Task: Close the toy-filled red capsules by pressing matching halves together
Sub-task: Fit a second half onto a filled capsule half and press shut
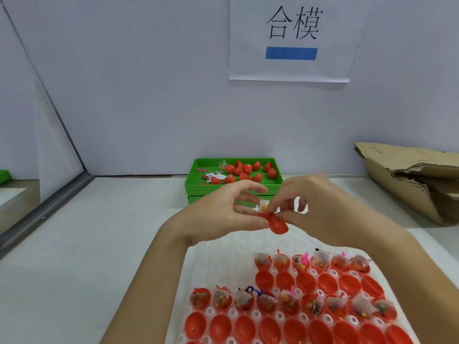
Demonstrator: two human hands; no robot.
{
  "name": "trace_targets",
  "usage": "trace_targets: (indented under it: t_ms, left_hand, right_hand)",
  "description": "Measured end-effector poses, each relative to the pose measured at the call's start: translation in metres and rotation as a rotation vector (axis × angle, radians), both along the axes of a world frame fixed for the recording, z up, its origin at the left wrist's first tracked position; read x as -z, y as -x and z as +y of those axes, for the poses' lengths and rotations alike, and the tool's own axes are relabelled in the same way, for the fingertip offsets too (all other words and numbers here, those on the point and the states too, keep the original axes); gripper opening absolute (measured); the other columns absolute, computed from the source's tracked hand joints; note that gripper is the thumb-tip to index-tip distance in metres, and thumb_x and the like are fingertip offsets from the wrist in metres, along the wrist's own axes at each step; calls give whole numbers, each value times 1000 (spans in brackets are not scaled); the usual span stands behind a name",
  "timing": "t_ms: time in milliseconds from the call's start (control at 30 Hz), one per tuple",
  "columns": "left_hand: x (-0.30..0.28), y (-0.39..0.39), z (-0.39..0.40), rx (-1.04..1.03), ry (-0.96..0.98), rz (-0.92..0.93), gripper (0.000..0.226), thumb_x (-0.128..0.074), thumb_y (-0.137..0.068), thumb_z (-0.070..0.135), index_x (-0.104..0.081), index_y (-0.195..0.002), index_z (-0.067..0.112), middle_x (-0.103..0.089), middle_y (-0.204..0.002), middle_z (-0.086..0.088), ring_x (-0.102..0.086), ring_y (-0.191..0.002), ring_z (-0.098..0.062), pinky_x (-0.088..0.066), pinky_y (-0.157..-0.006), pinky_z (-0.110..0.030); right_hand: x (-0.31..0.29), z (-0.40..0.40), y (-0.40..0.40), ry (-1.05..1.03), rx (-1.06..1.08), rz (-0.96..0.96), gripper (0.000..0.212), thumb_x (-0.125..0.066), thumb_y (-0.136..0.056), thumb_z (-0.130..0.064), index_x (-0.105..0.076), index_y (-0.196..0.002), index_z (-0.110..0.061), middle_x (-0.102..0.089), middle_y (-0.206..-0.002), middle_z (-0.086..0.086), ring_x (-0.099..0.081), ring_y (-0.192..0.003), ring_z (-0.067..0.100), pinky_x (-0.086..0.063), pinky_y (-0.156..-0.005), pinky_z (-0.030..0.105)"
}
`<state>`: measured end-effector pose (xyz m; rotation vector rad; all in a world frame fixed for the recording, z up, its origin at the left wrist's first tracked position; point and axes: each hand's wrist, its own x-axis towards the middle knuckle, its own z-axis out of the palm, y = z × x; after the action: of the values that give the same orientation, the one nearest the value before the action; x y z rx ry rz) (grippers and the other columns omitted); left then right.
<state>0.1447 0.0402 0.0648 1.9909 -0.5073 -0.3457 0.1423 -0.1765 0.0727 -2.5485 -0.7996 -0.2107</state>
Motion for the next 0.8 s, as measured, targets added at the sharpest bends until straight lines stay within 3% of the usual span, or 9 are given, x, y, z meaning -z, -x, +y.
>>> trace_targets:
  t_ms: [100,233,400,467,533,633,800]
  left_hand:
    - [0,0,-6,-21,52,7,52,-79,-83,25,-57,-130,31,-60,-129,3,-69,-107,-8,-52,-101,-39]
    - [-1,1,-10,-14,151,34,43,-74,-87,9,-60,-127,16,-68,-120,-10,-73,-99,-20,-58,-91,-33]
    - [-1,2,-17,-100,189,-28,39,-77,-83,7,-65,-118,21,-67,-120,-4,-74,-92,-17,-59,-83,-25]
    - [1,1,-21,-153,188,-48,39,-79,-81,8,-66,-115,22,-68,-117,-4,-75,-90,-16,-59,-85,-29]
    - [4,-1,-25,-207,174,-80,38,-81,-80,9,-66,-111,24,-68,-116,-1,-74,-89,-13,-60,-88,-34]
    - [6,-3,-29,-266,145,-154,37,-83,-78,13,-66,-107,28,-70,-106,8,-73,-87,-6,-60,-79,-26]
    - [7,-2,-33,-288,132,-221,43,-88,-72,13,-65,-102,32,-69,-99,15,-70,-85,1,-55,-70,-12]
  right_hand:
    - [0,-4,0,-61,-14,-35,22,-74,-87,-21,-77,-89,-42,-65,-80,-18,-59,-82,1,-45,-68,14]
    - [-2,-6,-3,-101,-6,-63,24,-73,-89,-20,-75,-88,-44,-64,-81,-16,-59,-81,3,-46,-69,15]
    - [-1,-11,-5,-162,3,-84,28,-69,-92,-15,-74,-97,-43,-66,-81,-15,-62,-84,4,-50,-75,20]
    - [0,-16,-9,-235,47,-1,26,-62,-97,-17,-71,-107,-40,-70,-86,-13,-67,-86,5,-55,-74,25]
    - [0,-22,-12,-346,106,182,24,-53,-100,-33,-66,-120,-33,-72,-96,-10,-71,-87,5,-61,-75,30]
    - [3,-30,-12,-349,116,413,59,-55,-79,-65,-58,-129,-34,-74,-102,-8,-73,-88,5,-62,-74,29]
    - [9,-23,-14,-417,83,401,31,-73,-89,-33,-66,-120,-31,-76,-94,-8,-75,-83,10,-61,-73,28]
